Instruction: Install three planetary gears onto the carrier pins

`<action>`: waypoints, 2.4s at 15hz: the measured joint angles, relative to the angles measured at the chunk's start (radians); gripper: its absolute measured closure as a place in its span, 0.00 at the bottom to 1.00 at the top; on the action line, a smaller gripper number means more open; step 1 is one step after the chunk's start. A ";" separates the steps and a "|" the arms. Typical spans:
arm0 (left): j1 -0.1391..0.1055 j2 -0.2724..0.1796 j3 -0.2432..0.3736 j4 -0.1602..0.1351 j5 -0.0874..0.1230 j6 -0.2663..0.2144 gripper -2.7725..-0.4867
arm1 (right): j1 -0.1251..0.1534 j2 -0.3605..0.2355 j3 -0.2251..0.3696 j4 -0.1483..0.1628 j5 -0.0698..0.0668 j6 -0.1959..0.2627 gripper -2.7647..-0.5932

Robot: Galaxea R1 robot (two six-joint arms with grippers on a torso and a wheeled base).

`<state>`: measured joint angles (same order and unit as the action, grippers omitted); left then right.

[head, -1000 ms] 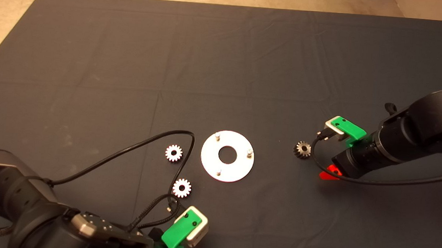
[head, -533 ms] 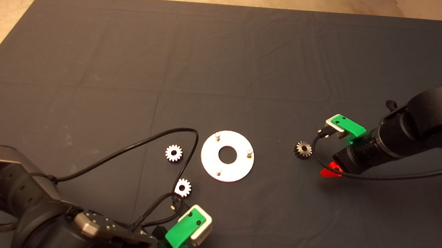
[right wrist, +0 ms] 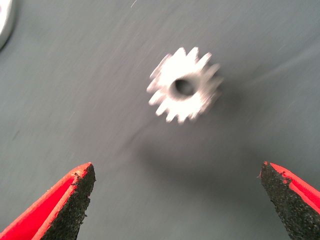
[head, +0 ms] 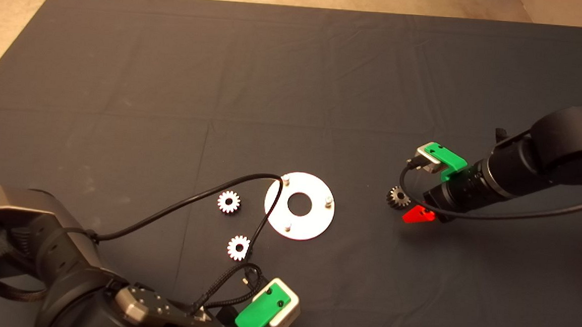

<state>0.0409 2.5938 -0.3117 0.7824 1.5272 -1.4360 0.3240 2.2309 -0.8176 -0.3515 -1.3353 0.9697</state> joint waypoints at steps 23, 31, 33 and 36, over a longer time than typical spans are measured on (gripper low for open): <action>-0.003 0.000 0.000 0.000 0.000 -0.007 0.05 | -0.055 0.070 -0.098 0.001 0.003 -0.065 0.14; -0.003 0.000 0.000 0.000 0.000 -0.007 0.05 | -0.056 0.091 -0.143 0.001 0.005 -0.108 0.17; -0.003 0.000 0.000 0.000 0.000 -0.007 0.05 | -0.055 0.091 -0.156 0.001 0.004 -0.109 0.24; -0.003 0.000 0.000 0.000 0.000 -0.007 0.05 | -0.061 0.091 -0.156 0.001 0.004 -0.110 0.30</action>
<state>0.0374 2.5940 -0.3117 0.7826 1.5272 -1.4432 0.2634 2.3217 -0.9740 -0.3502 -1.3315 0.8593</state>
